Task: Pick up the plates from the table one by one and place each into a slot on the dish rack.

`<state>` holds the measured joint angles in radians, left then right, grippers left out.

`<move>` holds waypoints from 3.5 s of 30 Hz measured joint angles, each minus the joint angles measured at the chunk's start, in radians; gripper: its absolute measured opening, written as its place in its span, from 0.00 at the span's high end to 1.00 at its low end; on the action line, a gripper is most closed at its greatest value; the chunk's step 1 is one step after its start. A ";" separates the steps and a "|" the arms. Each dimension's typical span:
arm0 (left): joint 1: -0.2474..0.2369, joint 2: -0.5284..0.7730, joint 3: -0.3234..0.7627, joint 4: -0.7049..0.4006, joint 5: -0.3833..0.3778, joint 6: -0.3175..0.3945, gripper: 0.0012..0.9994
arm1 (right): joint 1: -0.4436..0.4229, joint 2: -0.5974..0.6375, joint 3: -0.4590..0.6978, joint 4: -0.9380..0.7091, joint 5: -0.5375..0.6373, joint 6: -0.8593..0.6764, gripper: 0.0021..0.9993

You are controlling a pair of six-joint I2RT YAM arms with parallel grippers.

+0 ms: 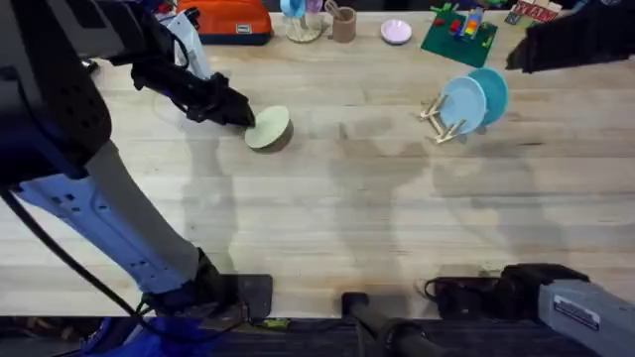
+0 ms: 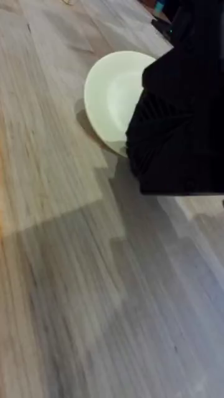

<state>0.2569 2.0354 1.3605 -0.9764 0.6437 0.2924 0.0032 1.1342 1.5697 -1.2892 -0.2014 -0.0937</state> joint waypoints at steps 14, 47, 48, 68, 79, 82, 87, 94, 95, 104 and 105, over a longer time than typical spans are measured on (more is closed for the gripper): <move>0.000 0.000 0.000 0.000 0.000 0.000 0.96 | 0.115 0.230 0.004 0.073 -0.144 0.177 0.01; 0.000 0.000 0.000 0.000 0.000 0.000 0.96 | 0.541 0.761 0.004 0.526 -0.160 0.617 0.01; 0.000 0.000 0.000 0.000 0.000 0.000 0.96 | 0.549 0.769 0.004 0.535 -0.160 0.636 0.01; 0.000 0.000 0.000 0.000 0.000 0.000 0.96 | 0.628 0.896 0.005 0.722 -0.162 1.007 0.00; 0.000 0.000 0.000 0.001 0.000 0.000 0.96 | 0.666 0.942 0.005 0.809 -0.162 1.081 0.01; 0.000 0.000 0.000 0.001 0.000 0.000 0.96 | 0.670 0.965 0.005 0.820 -0.162 1.092 0.01; 0.000 0.000 0.000 0.001 0.000 0.000 0.96 | 0.671 0.973 0.005 0.822 -0.163 1.098 0.01; 0.000 0.000 0.000 0.000 0.000 0.000 0.96 | 0.671 0.973 0.005 0.822 -0.162 1.104 0.13; 0.000 0.000 0.000 0.001 0.000 0.000 0.96 | 0.671 0.973 0.005 0.822 -0.162 1.104 0.14; 0.000 0.000 0.000 0.001 0.000 0.000 0.96 | 0.671 0.973 0.005 0.823 -0.162 1.110 0.62; 0.000 0.000 0.000 0.001 0.000 0.000 0.96 | 0.671 0.973 0.005 0.824 -0.162 1.110 0.73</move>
<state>0.2569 2.0354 1.3605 -0.9756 0.6437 0.2924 0.6743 2.1071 1.5749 -0.4654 -0.3637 1.0162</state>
